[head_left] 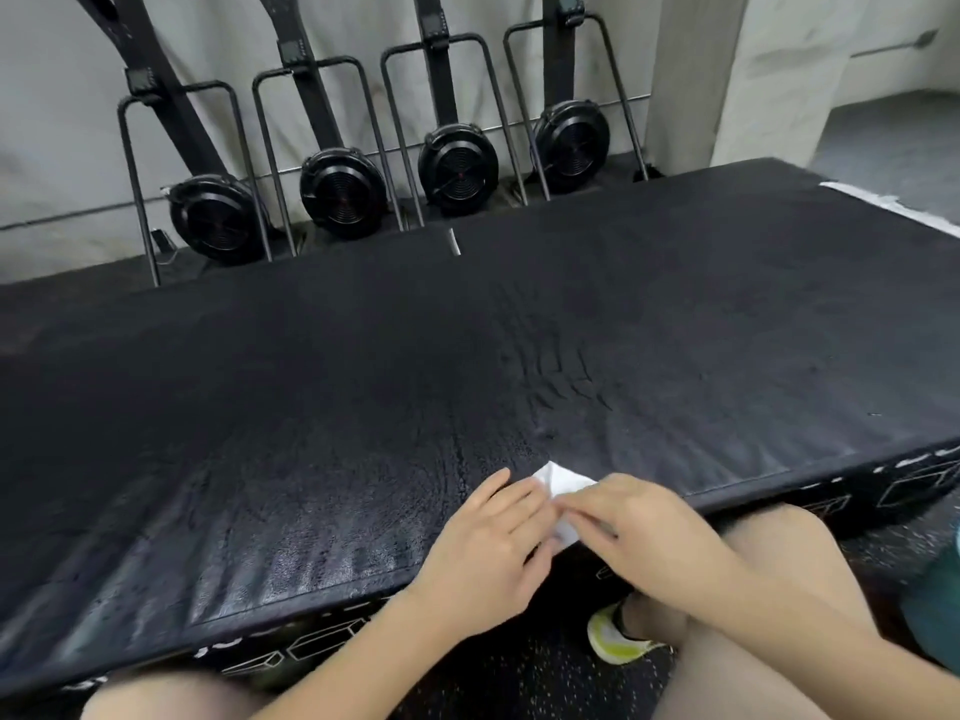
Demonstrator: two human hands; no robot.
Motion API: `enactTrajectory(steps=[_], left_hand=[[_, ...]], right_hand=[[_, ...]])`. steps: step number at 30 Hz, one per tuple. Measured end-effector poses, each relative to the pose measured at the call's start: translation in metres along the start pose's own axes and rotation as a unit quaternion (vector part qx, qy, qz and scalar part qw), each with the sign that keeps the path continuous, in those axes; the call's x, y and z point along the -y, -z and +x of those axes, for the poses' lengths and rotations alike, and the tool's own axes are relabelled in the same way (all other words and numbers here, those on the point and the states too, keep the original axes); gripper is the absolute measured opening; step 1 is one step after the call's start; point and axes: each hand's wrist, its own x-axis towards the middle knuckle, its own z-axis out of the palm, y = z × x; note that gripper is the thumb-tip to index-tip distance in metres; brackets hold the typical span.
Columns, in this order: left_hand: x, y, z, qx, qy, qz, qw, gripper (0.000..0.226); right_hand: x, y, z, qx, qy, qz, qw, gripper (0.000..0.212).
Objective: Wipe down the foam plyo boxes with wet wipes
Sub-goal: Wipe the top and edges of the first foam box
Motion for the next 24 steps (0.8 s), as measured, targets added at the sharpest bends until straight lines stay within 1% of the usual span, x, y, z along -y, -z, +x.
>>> enactTrajectory(steps=[1,3,5,7,9,11,12,14,16,18,21,24], left_hand=[[0.004,0.001,-0.002,-0.007,-0.006,-0.008,1.000,0.032],[0.010,0.006,-0.003,-0.022,0.008,-0.014,1.000,0.030],[0.020,0.013,0.001,-0.013,0.061,-0.005,0.998,0.028],[0.029,0.023,0.011,0.048,0.137,-0.003,0.989,0.033],[0.043,0.037,0.027,0.152,0.204,-0.033,0.967,0.046],[0.062,0.048,0.045,0.239,0.255,-0.062,0.935,0.066],[0.074,0.053,0.054,0.270,0.275,-0.068,0.920,0.077],[0.094,0.058,0.068,0.325,0.307,-0.074,0.891,0.099],[0.104,0.055,0.078,0.378,0.311,-0.069,0.869,0.111],[0.105,0.050,0.087,0.413,0.299,-0.045,0.859,0.114],[0.110,0.046,0.094,0.428,0.289,-0.032,0.856,0.121],[0.116,0.044,0.096,0.435,0.286,-0.022,0.854,0.127]], right_hand=[[-0.001,-0.010,-0.001,-0.003,0.005,0.002,1.000,0.018],[-0.004,-0.024,0.004,-0.037,-0.001,0.014,0.999,0.018],[-0.005,-0.030,0.011,-0.055,-0.023,0.024,0.998,0.023],[-0.003,-0.033,0.017,-0.054,-0.033,0.021,0.998,0.023],[-0.004,-0.035,0.022,-0.041,-0.027,0.012,0.999,0.022],[-0.014,-0.031,0.029,-0.038,-0.032,-0.003,0.999,0.032],[-0.021,-0.025,0.034,-0.042,-0.047,-0.002,0.998,0.033],[-0.035,-0.016,0.038,-0.039,-0.090,0.026,0.995,0.020],[-0.042,-0.013,0.033,-0.036,-0.101,0.060,0.992,0.013],[-0.037,-0.016,0.020,-0.029,-0.085,0.095,0.991,0.014],[-0.025,-0.033,0.017,-0.028,-0.056,0.120,0.991,0.019],[-0.028,-0.038,0.046,-0.033,-0.040,0.099,0.994,0.018]])
